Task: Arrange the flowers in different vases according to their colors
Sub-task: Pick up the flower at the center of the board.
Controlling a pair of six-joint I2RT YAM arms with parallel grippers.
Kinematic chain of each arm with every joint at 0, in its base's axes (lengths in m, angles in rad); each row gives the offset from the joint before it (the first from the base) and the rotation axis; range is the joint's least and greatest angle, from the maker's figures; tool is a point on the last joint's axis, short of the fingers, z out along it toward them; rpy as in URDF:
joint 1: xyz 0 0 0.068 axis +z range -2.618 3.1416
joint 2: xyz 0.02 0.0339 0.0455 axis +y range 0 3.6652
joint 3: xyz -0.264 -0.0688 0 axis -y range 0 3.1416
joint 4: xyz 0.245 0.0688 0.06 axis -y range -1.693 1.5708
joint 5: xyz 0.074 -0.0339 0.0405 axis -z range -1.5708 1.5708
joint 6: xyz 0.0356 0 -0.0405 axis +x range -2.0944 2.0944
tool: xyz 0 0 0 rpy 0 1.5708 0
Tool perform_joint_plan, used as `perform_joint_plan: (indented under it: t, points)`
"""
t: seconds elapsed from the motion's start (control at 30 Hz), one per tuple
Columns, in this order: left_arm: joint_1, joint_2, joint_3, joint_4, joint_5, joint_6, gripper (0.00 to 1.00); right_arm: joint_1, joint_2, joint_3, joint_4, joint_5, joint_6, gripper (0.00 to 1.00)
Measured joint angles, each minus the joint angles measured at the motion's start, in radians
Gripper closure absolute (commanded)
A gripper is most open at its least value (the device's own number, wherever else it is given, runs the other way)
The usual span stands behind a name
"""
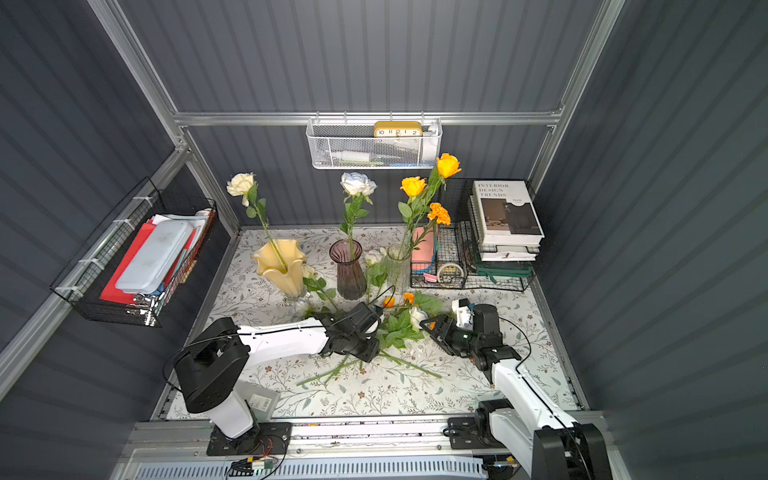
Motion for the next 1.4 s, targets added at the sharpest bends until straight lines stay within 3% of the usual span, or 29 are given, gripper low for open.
perform_joint_plan:
  t: [0.3,0.4,0.67,1.07,1.23,1.4]
  points:
    - [0.0,0.042,0.016,0.003,-0.021,0.0,0.9,0.0,0.0,-0.003,0.0,0.0,-0.001,0.29]
    - [-0.005,0.052,0.044,-0.005,-0.038,0.004,0.94,-0.001,-0.004,-0.006,-0.003,0.0,-0.001,0.29]
    - [-0.019,-0.092,0.108,-0.072,-0.083,0.04,0.95,-0.005,-0.038,-0.006,-0.005,0.007,-0.002,0.29]
    - [-0.025,-0.332,0.208,-0.066,-0.027,0.18,0.97,-0.005,0.011,-0.006,0.0,0.008,-0.002,0.29]
    - [-0.018,-0.484,0.372,0.019,-0.216,0.266,1.0,-0.005,0.025,-0.006,0.0,0.007,-0.002,0.29]
    - [0.125,-0.571,0.55,0.321,-0.314,0.41,1.0,-0.005,0.053,-0.003,0.002,0.007,-0.005,0.29]
